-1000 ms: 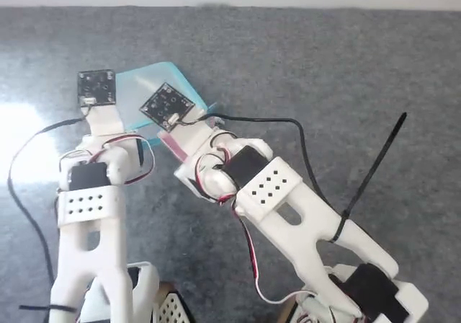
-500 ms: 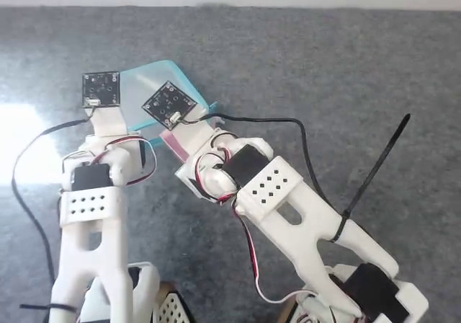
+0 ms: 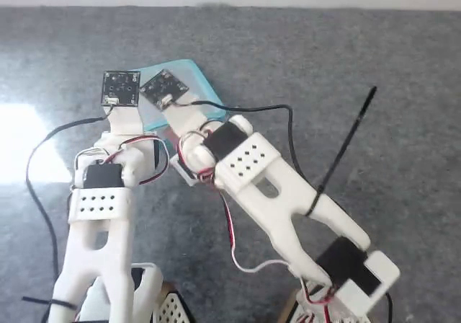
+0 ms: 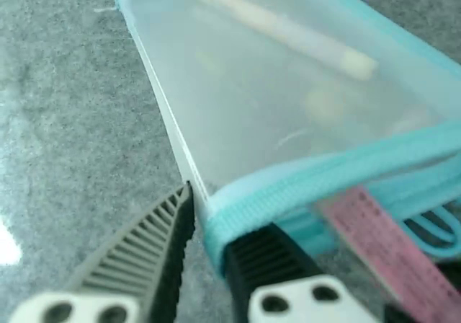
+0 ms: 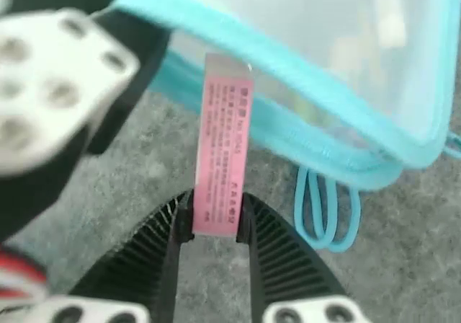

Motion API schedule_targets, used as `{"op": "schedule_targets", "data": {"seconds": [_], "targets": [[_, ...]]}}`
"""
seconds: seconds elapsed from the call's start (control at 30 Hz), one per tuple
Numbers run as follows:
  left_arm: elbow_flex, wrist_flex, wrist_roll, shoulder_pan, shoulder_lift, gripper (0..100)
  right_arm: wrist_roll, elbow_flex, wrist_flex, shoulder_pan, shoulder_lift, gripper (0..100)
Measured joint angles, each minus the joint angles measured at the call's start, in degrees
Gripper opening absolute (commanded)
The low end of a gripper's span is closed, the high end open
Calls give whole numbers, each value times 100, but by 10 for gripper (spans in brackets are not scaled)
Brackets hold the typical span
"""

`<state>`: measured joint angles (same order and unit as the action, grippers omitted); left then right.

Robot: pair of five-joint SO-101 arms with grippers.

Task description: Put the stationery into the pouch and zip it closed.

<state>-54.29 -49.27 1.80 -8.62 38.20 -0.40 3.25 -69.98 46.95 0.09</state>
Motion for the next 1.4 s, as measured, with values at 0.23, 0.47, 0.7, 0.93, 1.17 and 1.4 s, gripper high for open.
{"op": "schedule_targets", "data": {"seconds": [0.23,0.47,0.7,0.93,1.17,1.4], "targets": [[0,0,18,53,0,11,-53,-220,413,-158,220,9],[0,44,18,-18,0,11,105,-378,993,-158,589,112],[0,53,26,9,0,11,334,-378,1556,-185,624,384],[-26,62,35,44,0,11,774,-378,1653,-369,536,308],[53,9,132,-422,9,11,818,-369,475,-1653,-1046,306],[62,18,167,-985,9,11,1011,1046,615,-2057,-1855,303]]}}
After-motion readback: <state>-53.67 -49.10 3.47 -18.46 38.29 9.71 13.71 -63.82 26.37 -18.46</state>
